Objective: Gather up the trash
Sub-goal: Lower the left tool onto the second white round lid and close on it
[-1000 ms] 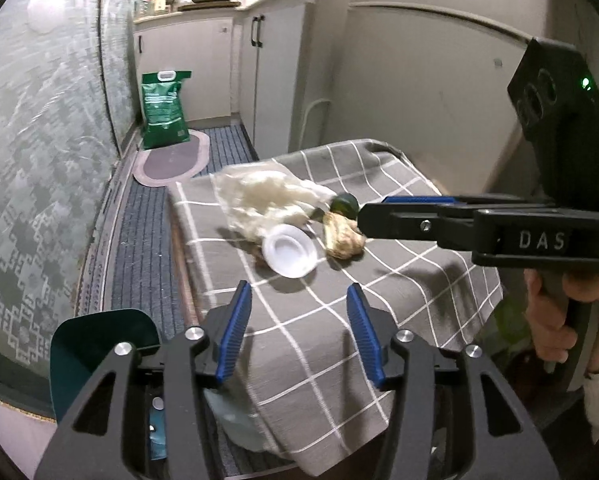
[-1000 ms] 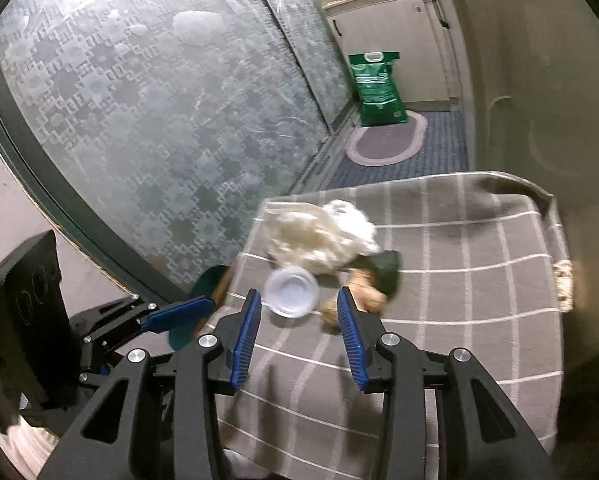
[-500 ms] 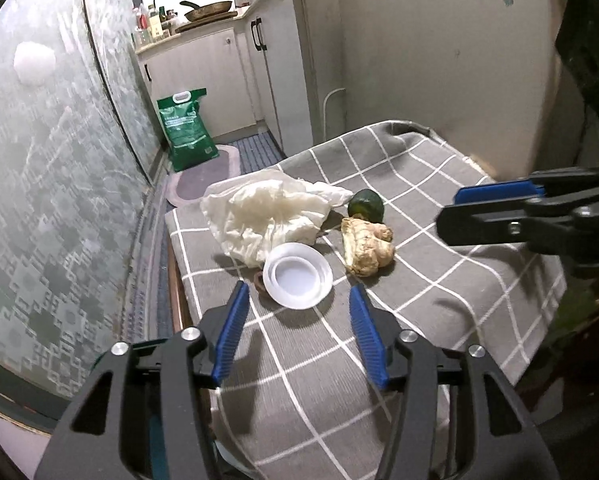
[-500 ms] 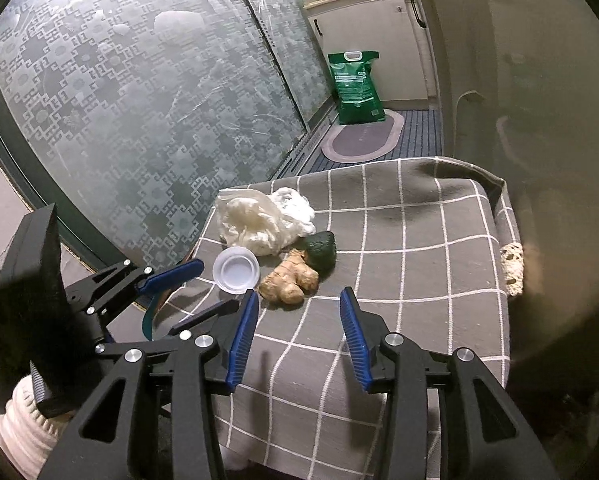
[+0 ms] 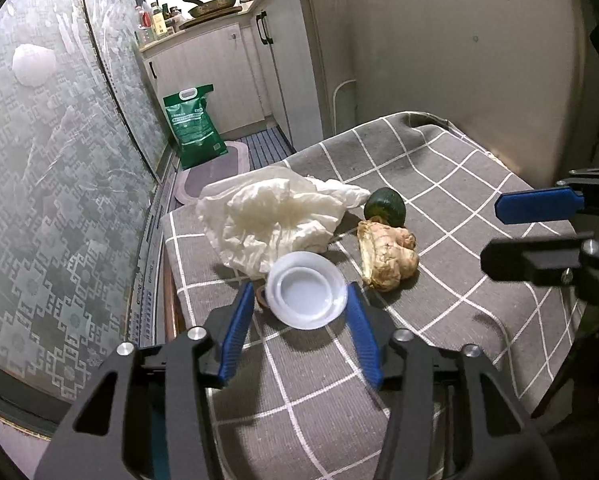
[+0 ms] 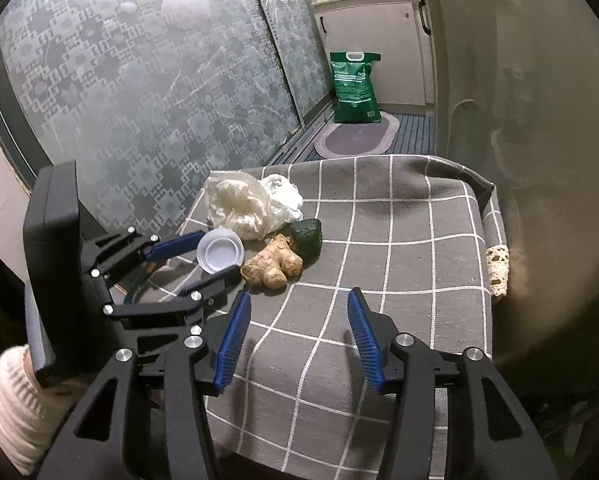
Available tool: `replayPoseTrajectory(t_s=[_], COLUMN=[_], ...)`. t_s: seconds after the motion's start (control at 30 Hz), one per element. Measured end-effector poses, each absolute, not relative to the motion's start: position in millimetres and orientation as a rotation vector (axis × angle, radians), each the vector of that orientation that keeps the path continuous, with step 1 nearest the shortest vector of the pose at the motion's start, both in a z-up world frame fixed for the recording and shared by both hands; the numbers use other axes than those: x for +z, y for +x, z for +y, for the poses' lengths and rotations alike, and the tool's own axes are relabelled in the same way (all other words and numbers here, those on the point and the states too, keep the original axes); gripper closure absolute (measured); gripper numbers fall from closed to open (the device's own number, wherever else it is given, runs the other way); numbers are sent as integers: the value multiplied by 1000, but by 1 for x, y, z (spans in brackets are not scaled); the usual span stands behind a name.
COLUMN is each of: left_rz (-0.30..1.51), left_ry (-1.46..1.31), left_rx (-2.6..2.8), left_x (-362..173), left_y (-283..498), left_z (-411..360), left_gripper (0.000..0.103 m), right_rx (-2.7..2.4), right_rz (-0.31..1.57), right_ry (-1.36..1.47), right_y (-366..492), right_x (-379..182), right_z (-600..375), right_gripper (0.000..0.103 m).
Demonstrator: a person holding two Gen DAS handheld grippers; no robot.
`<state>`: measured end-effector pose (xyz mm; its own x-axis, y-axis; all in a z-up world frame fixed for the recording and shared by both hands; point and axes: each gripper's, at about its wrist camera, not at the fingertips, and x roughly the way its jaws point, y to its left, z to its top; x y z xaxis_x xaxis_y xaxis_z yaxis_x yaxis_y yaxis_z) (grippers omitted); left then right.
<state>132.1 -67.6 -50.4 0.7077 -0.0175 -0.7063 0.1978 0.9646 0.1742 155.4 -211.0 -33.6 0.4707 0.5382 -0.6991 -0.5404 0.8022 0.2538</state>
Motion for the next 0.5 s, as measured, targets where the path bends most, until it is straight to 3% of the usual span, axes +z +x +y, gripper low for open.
replayPoseTrajectory(t_s=[0.07, 0.5], left_rz=[775, 744], left_ry=[249, 112], left_rx=[-116, -182], left_x=[-50, -28], left_y=[132, 122], left_z=[-67, -52], left_gripper=[61, 61], right_rx=[657, 635], right_rz=[854, 855], right_ry=[-19, -110], right_y=[155, 158], right_x=[-34, -45], right_z=[-209, -191], right_gripper=[48, 48])
